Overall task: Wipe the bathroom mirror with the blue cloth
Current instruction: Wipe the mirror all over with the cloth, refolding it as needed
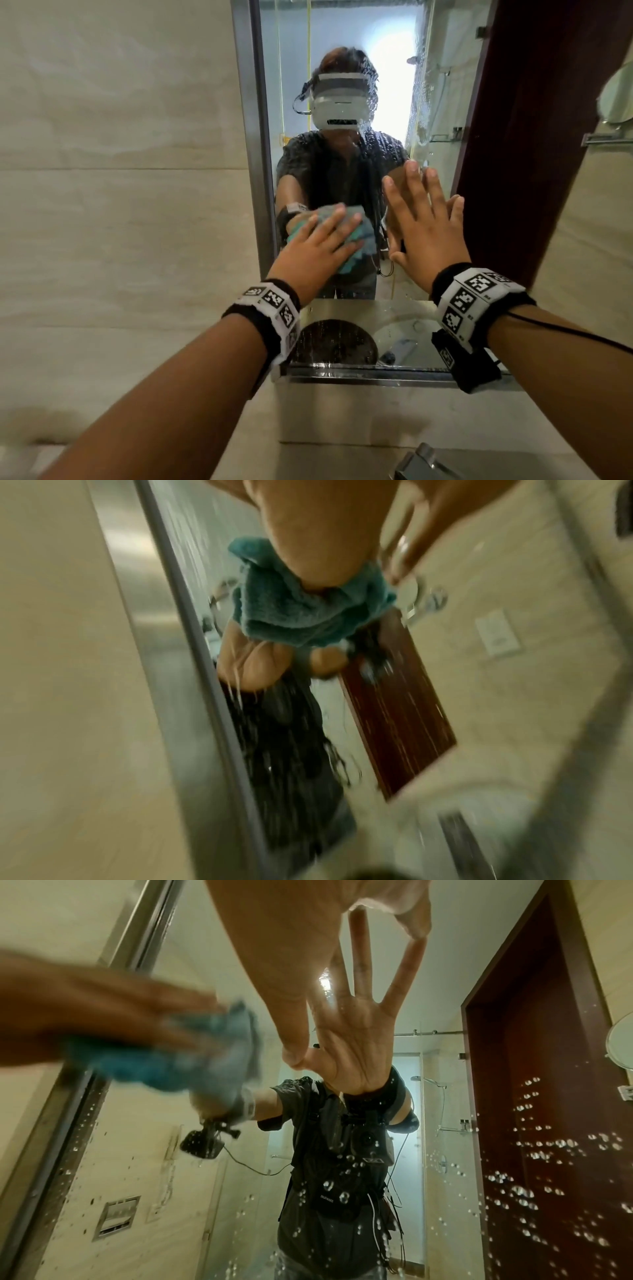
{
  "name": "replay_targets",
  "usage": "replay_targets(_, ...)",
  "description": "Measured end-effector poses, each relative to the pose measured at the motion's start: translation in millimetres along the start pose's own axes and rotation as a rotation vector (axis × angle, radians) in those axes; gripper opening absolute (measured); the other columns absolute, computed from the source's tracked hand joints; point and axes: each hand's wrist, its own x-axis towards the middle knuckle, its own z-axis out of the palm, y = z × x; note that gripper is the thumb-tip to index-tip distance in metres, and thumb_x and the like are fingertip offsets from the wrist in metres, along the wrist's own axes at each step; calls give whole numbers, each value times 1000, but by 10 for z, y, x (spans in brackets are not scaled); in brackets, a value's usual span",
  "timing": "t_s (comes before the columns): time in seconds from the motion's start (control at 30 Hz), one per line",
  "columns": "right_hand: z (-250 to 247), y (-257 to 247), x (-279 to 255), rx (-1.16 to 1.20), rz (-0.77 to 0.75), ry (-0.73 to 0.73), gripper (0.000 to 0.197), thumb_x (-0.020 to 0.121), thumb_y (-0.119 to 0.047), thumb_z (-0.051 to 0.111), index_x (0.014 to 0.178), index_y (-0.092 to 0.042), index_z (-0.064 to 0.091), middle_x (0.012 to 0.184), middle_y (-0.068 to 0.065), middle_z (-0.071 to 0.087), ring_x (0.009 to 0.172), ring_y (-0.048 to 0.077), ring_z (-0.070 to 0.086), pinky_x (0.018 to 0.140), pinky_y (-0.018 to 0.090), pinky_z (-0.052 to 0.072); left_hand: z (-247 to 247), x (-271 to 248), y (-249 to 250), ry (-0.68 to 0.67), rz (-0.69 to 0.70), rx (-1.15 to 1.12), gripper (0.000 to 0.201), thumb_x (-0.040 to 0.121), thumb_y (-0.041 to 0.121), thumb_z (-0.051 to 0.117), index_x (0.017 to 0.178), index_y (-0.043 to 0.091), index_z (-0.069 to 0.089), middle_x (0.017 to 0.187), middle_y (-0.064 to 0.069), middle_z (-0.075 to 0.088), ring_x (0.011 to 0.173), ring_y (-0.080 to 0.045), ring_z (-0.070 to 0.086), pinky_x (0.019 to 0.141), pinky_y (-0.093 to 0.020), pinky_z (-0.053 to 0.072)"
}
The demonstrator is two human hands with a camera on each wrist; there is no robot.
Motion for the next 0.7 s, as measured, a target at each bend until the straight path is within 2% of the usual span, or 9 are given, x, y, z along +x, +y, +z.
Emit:
replay_targets(0.07, 6, -6, 0, -4, 6, 6, 121, 71, -30, 78, 146, -31, -18, 151, 2, -31, 140, 27, -23, 108, 63, 9, -304, 132, -224, 124, -194, -47, 74, 95, 13, 41, 151, 21, -5, 157, -10, -17, 144, -30, -16, 116, -48, -6)
replay_targets(0.13, 9, -13, -1, -2, 12, 7, 120, 72, -30, 77, 146, -31, -18, 151, 2, -30, 140, 26, -23, 108, 63, 8, -381, 184, -290, 211, -306, -130, 76, 93, 16, 49, 152, 19, 1, 158, -12, -11, 145, -29, -9, 116, -44, -2)
replay_targets(0.23, 5, -14, 0, 7, 15, -7, 121, 72, -31, 77, 145, -31, -20, 151, 2, -32, 137, 23, -28, 108, 63, 7, -19, 15, -12, 280, -215, -114, 83, 84, 14, 63, 151, 18, 14, 158, -14, 4, 144, -33, 9, 115, -46, 9)
replay_targets(0.33, -2, -16, -4, -4, 15, -28, 121, 74, -32, 76, 144, -31, -23, 150, 3, -34, 137, 25, -29, 109, 63, 8, 474, -278, 306, 142, -104, -85, 91, 78, 14, 69, 149, 17, 13, 155, -13, 0, 143, -29, 5, 114, -45, 6)
replay_targets(0.4, -3, -11, -11, -5, 15, -23, 120, 74, -33, 76, 145, -30, -22, 150, 3, -34, 138, 26, -27, 109, 63, 8, 560, -339, 258, 173, -74, -76, 96, 64, 12, 80, 146, 18, 30, 153, -11, 15, 141, -27, 24, 113, -44, 18)
replay_targets(0.47, -13, -12, -13, 5, 12, -18, 120, 74, -32, 76, 146, -30, -20, 150, 2, -33, 136, 23, -30, 109, 63, 8, 461, -282, 78, 219, -76, -47, 96, 61, 11, 81, 144, 20, 35, 153, -11, 24, 138, -29, 32, 111, -45, 23)
replay_targets(0.53, -15, -17, -16, 14, 10, -19, 119, 74, -31, 76, 146, -30, -18, 151, 2, -32, 135, 21, -31, 109, 63, 7, 205, -162, -157, 295, -153, -103, 91, 69, 8, 75, 147, 19, 30, 154, -14, 22, 140, -32, 27, 112, -44, 17)
replay_targets(0.6, -11, -19, -21, 13, 12, -11, 118, 73, -30, 76, 147, -29, -17, 152, 3, -30, 137, 23, -28, 108, 63, 7, -13, -25, -302, 328, -271, -176, 85, 79, 5, 65, 150, 17, 19, 157, -15, 9, 143, -33, 13, 115, -43, 6)
replay_targets(0.7, 4, -25, -18, 14, 10, 3, 118, 74, -29, 76, 147, -29, -16, 152, 4, -29, 137, 24, -27, 108, 64, 8, -7, 10, -176, 347, -289, -236, 85, 79, 4, 66, 150, 14, 20, 156, -16, 6, 143, -34, 12, 116, -50, 12)
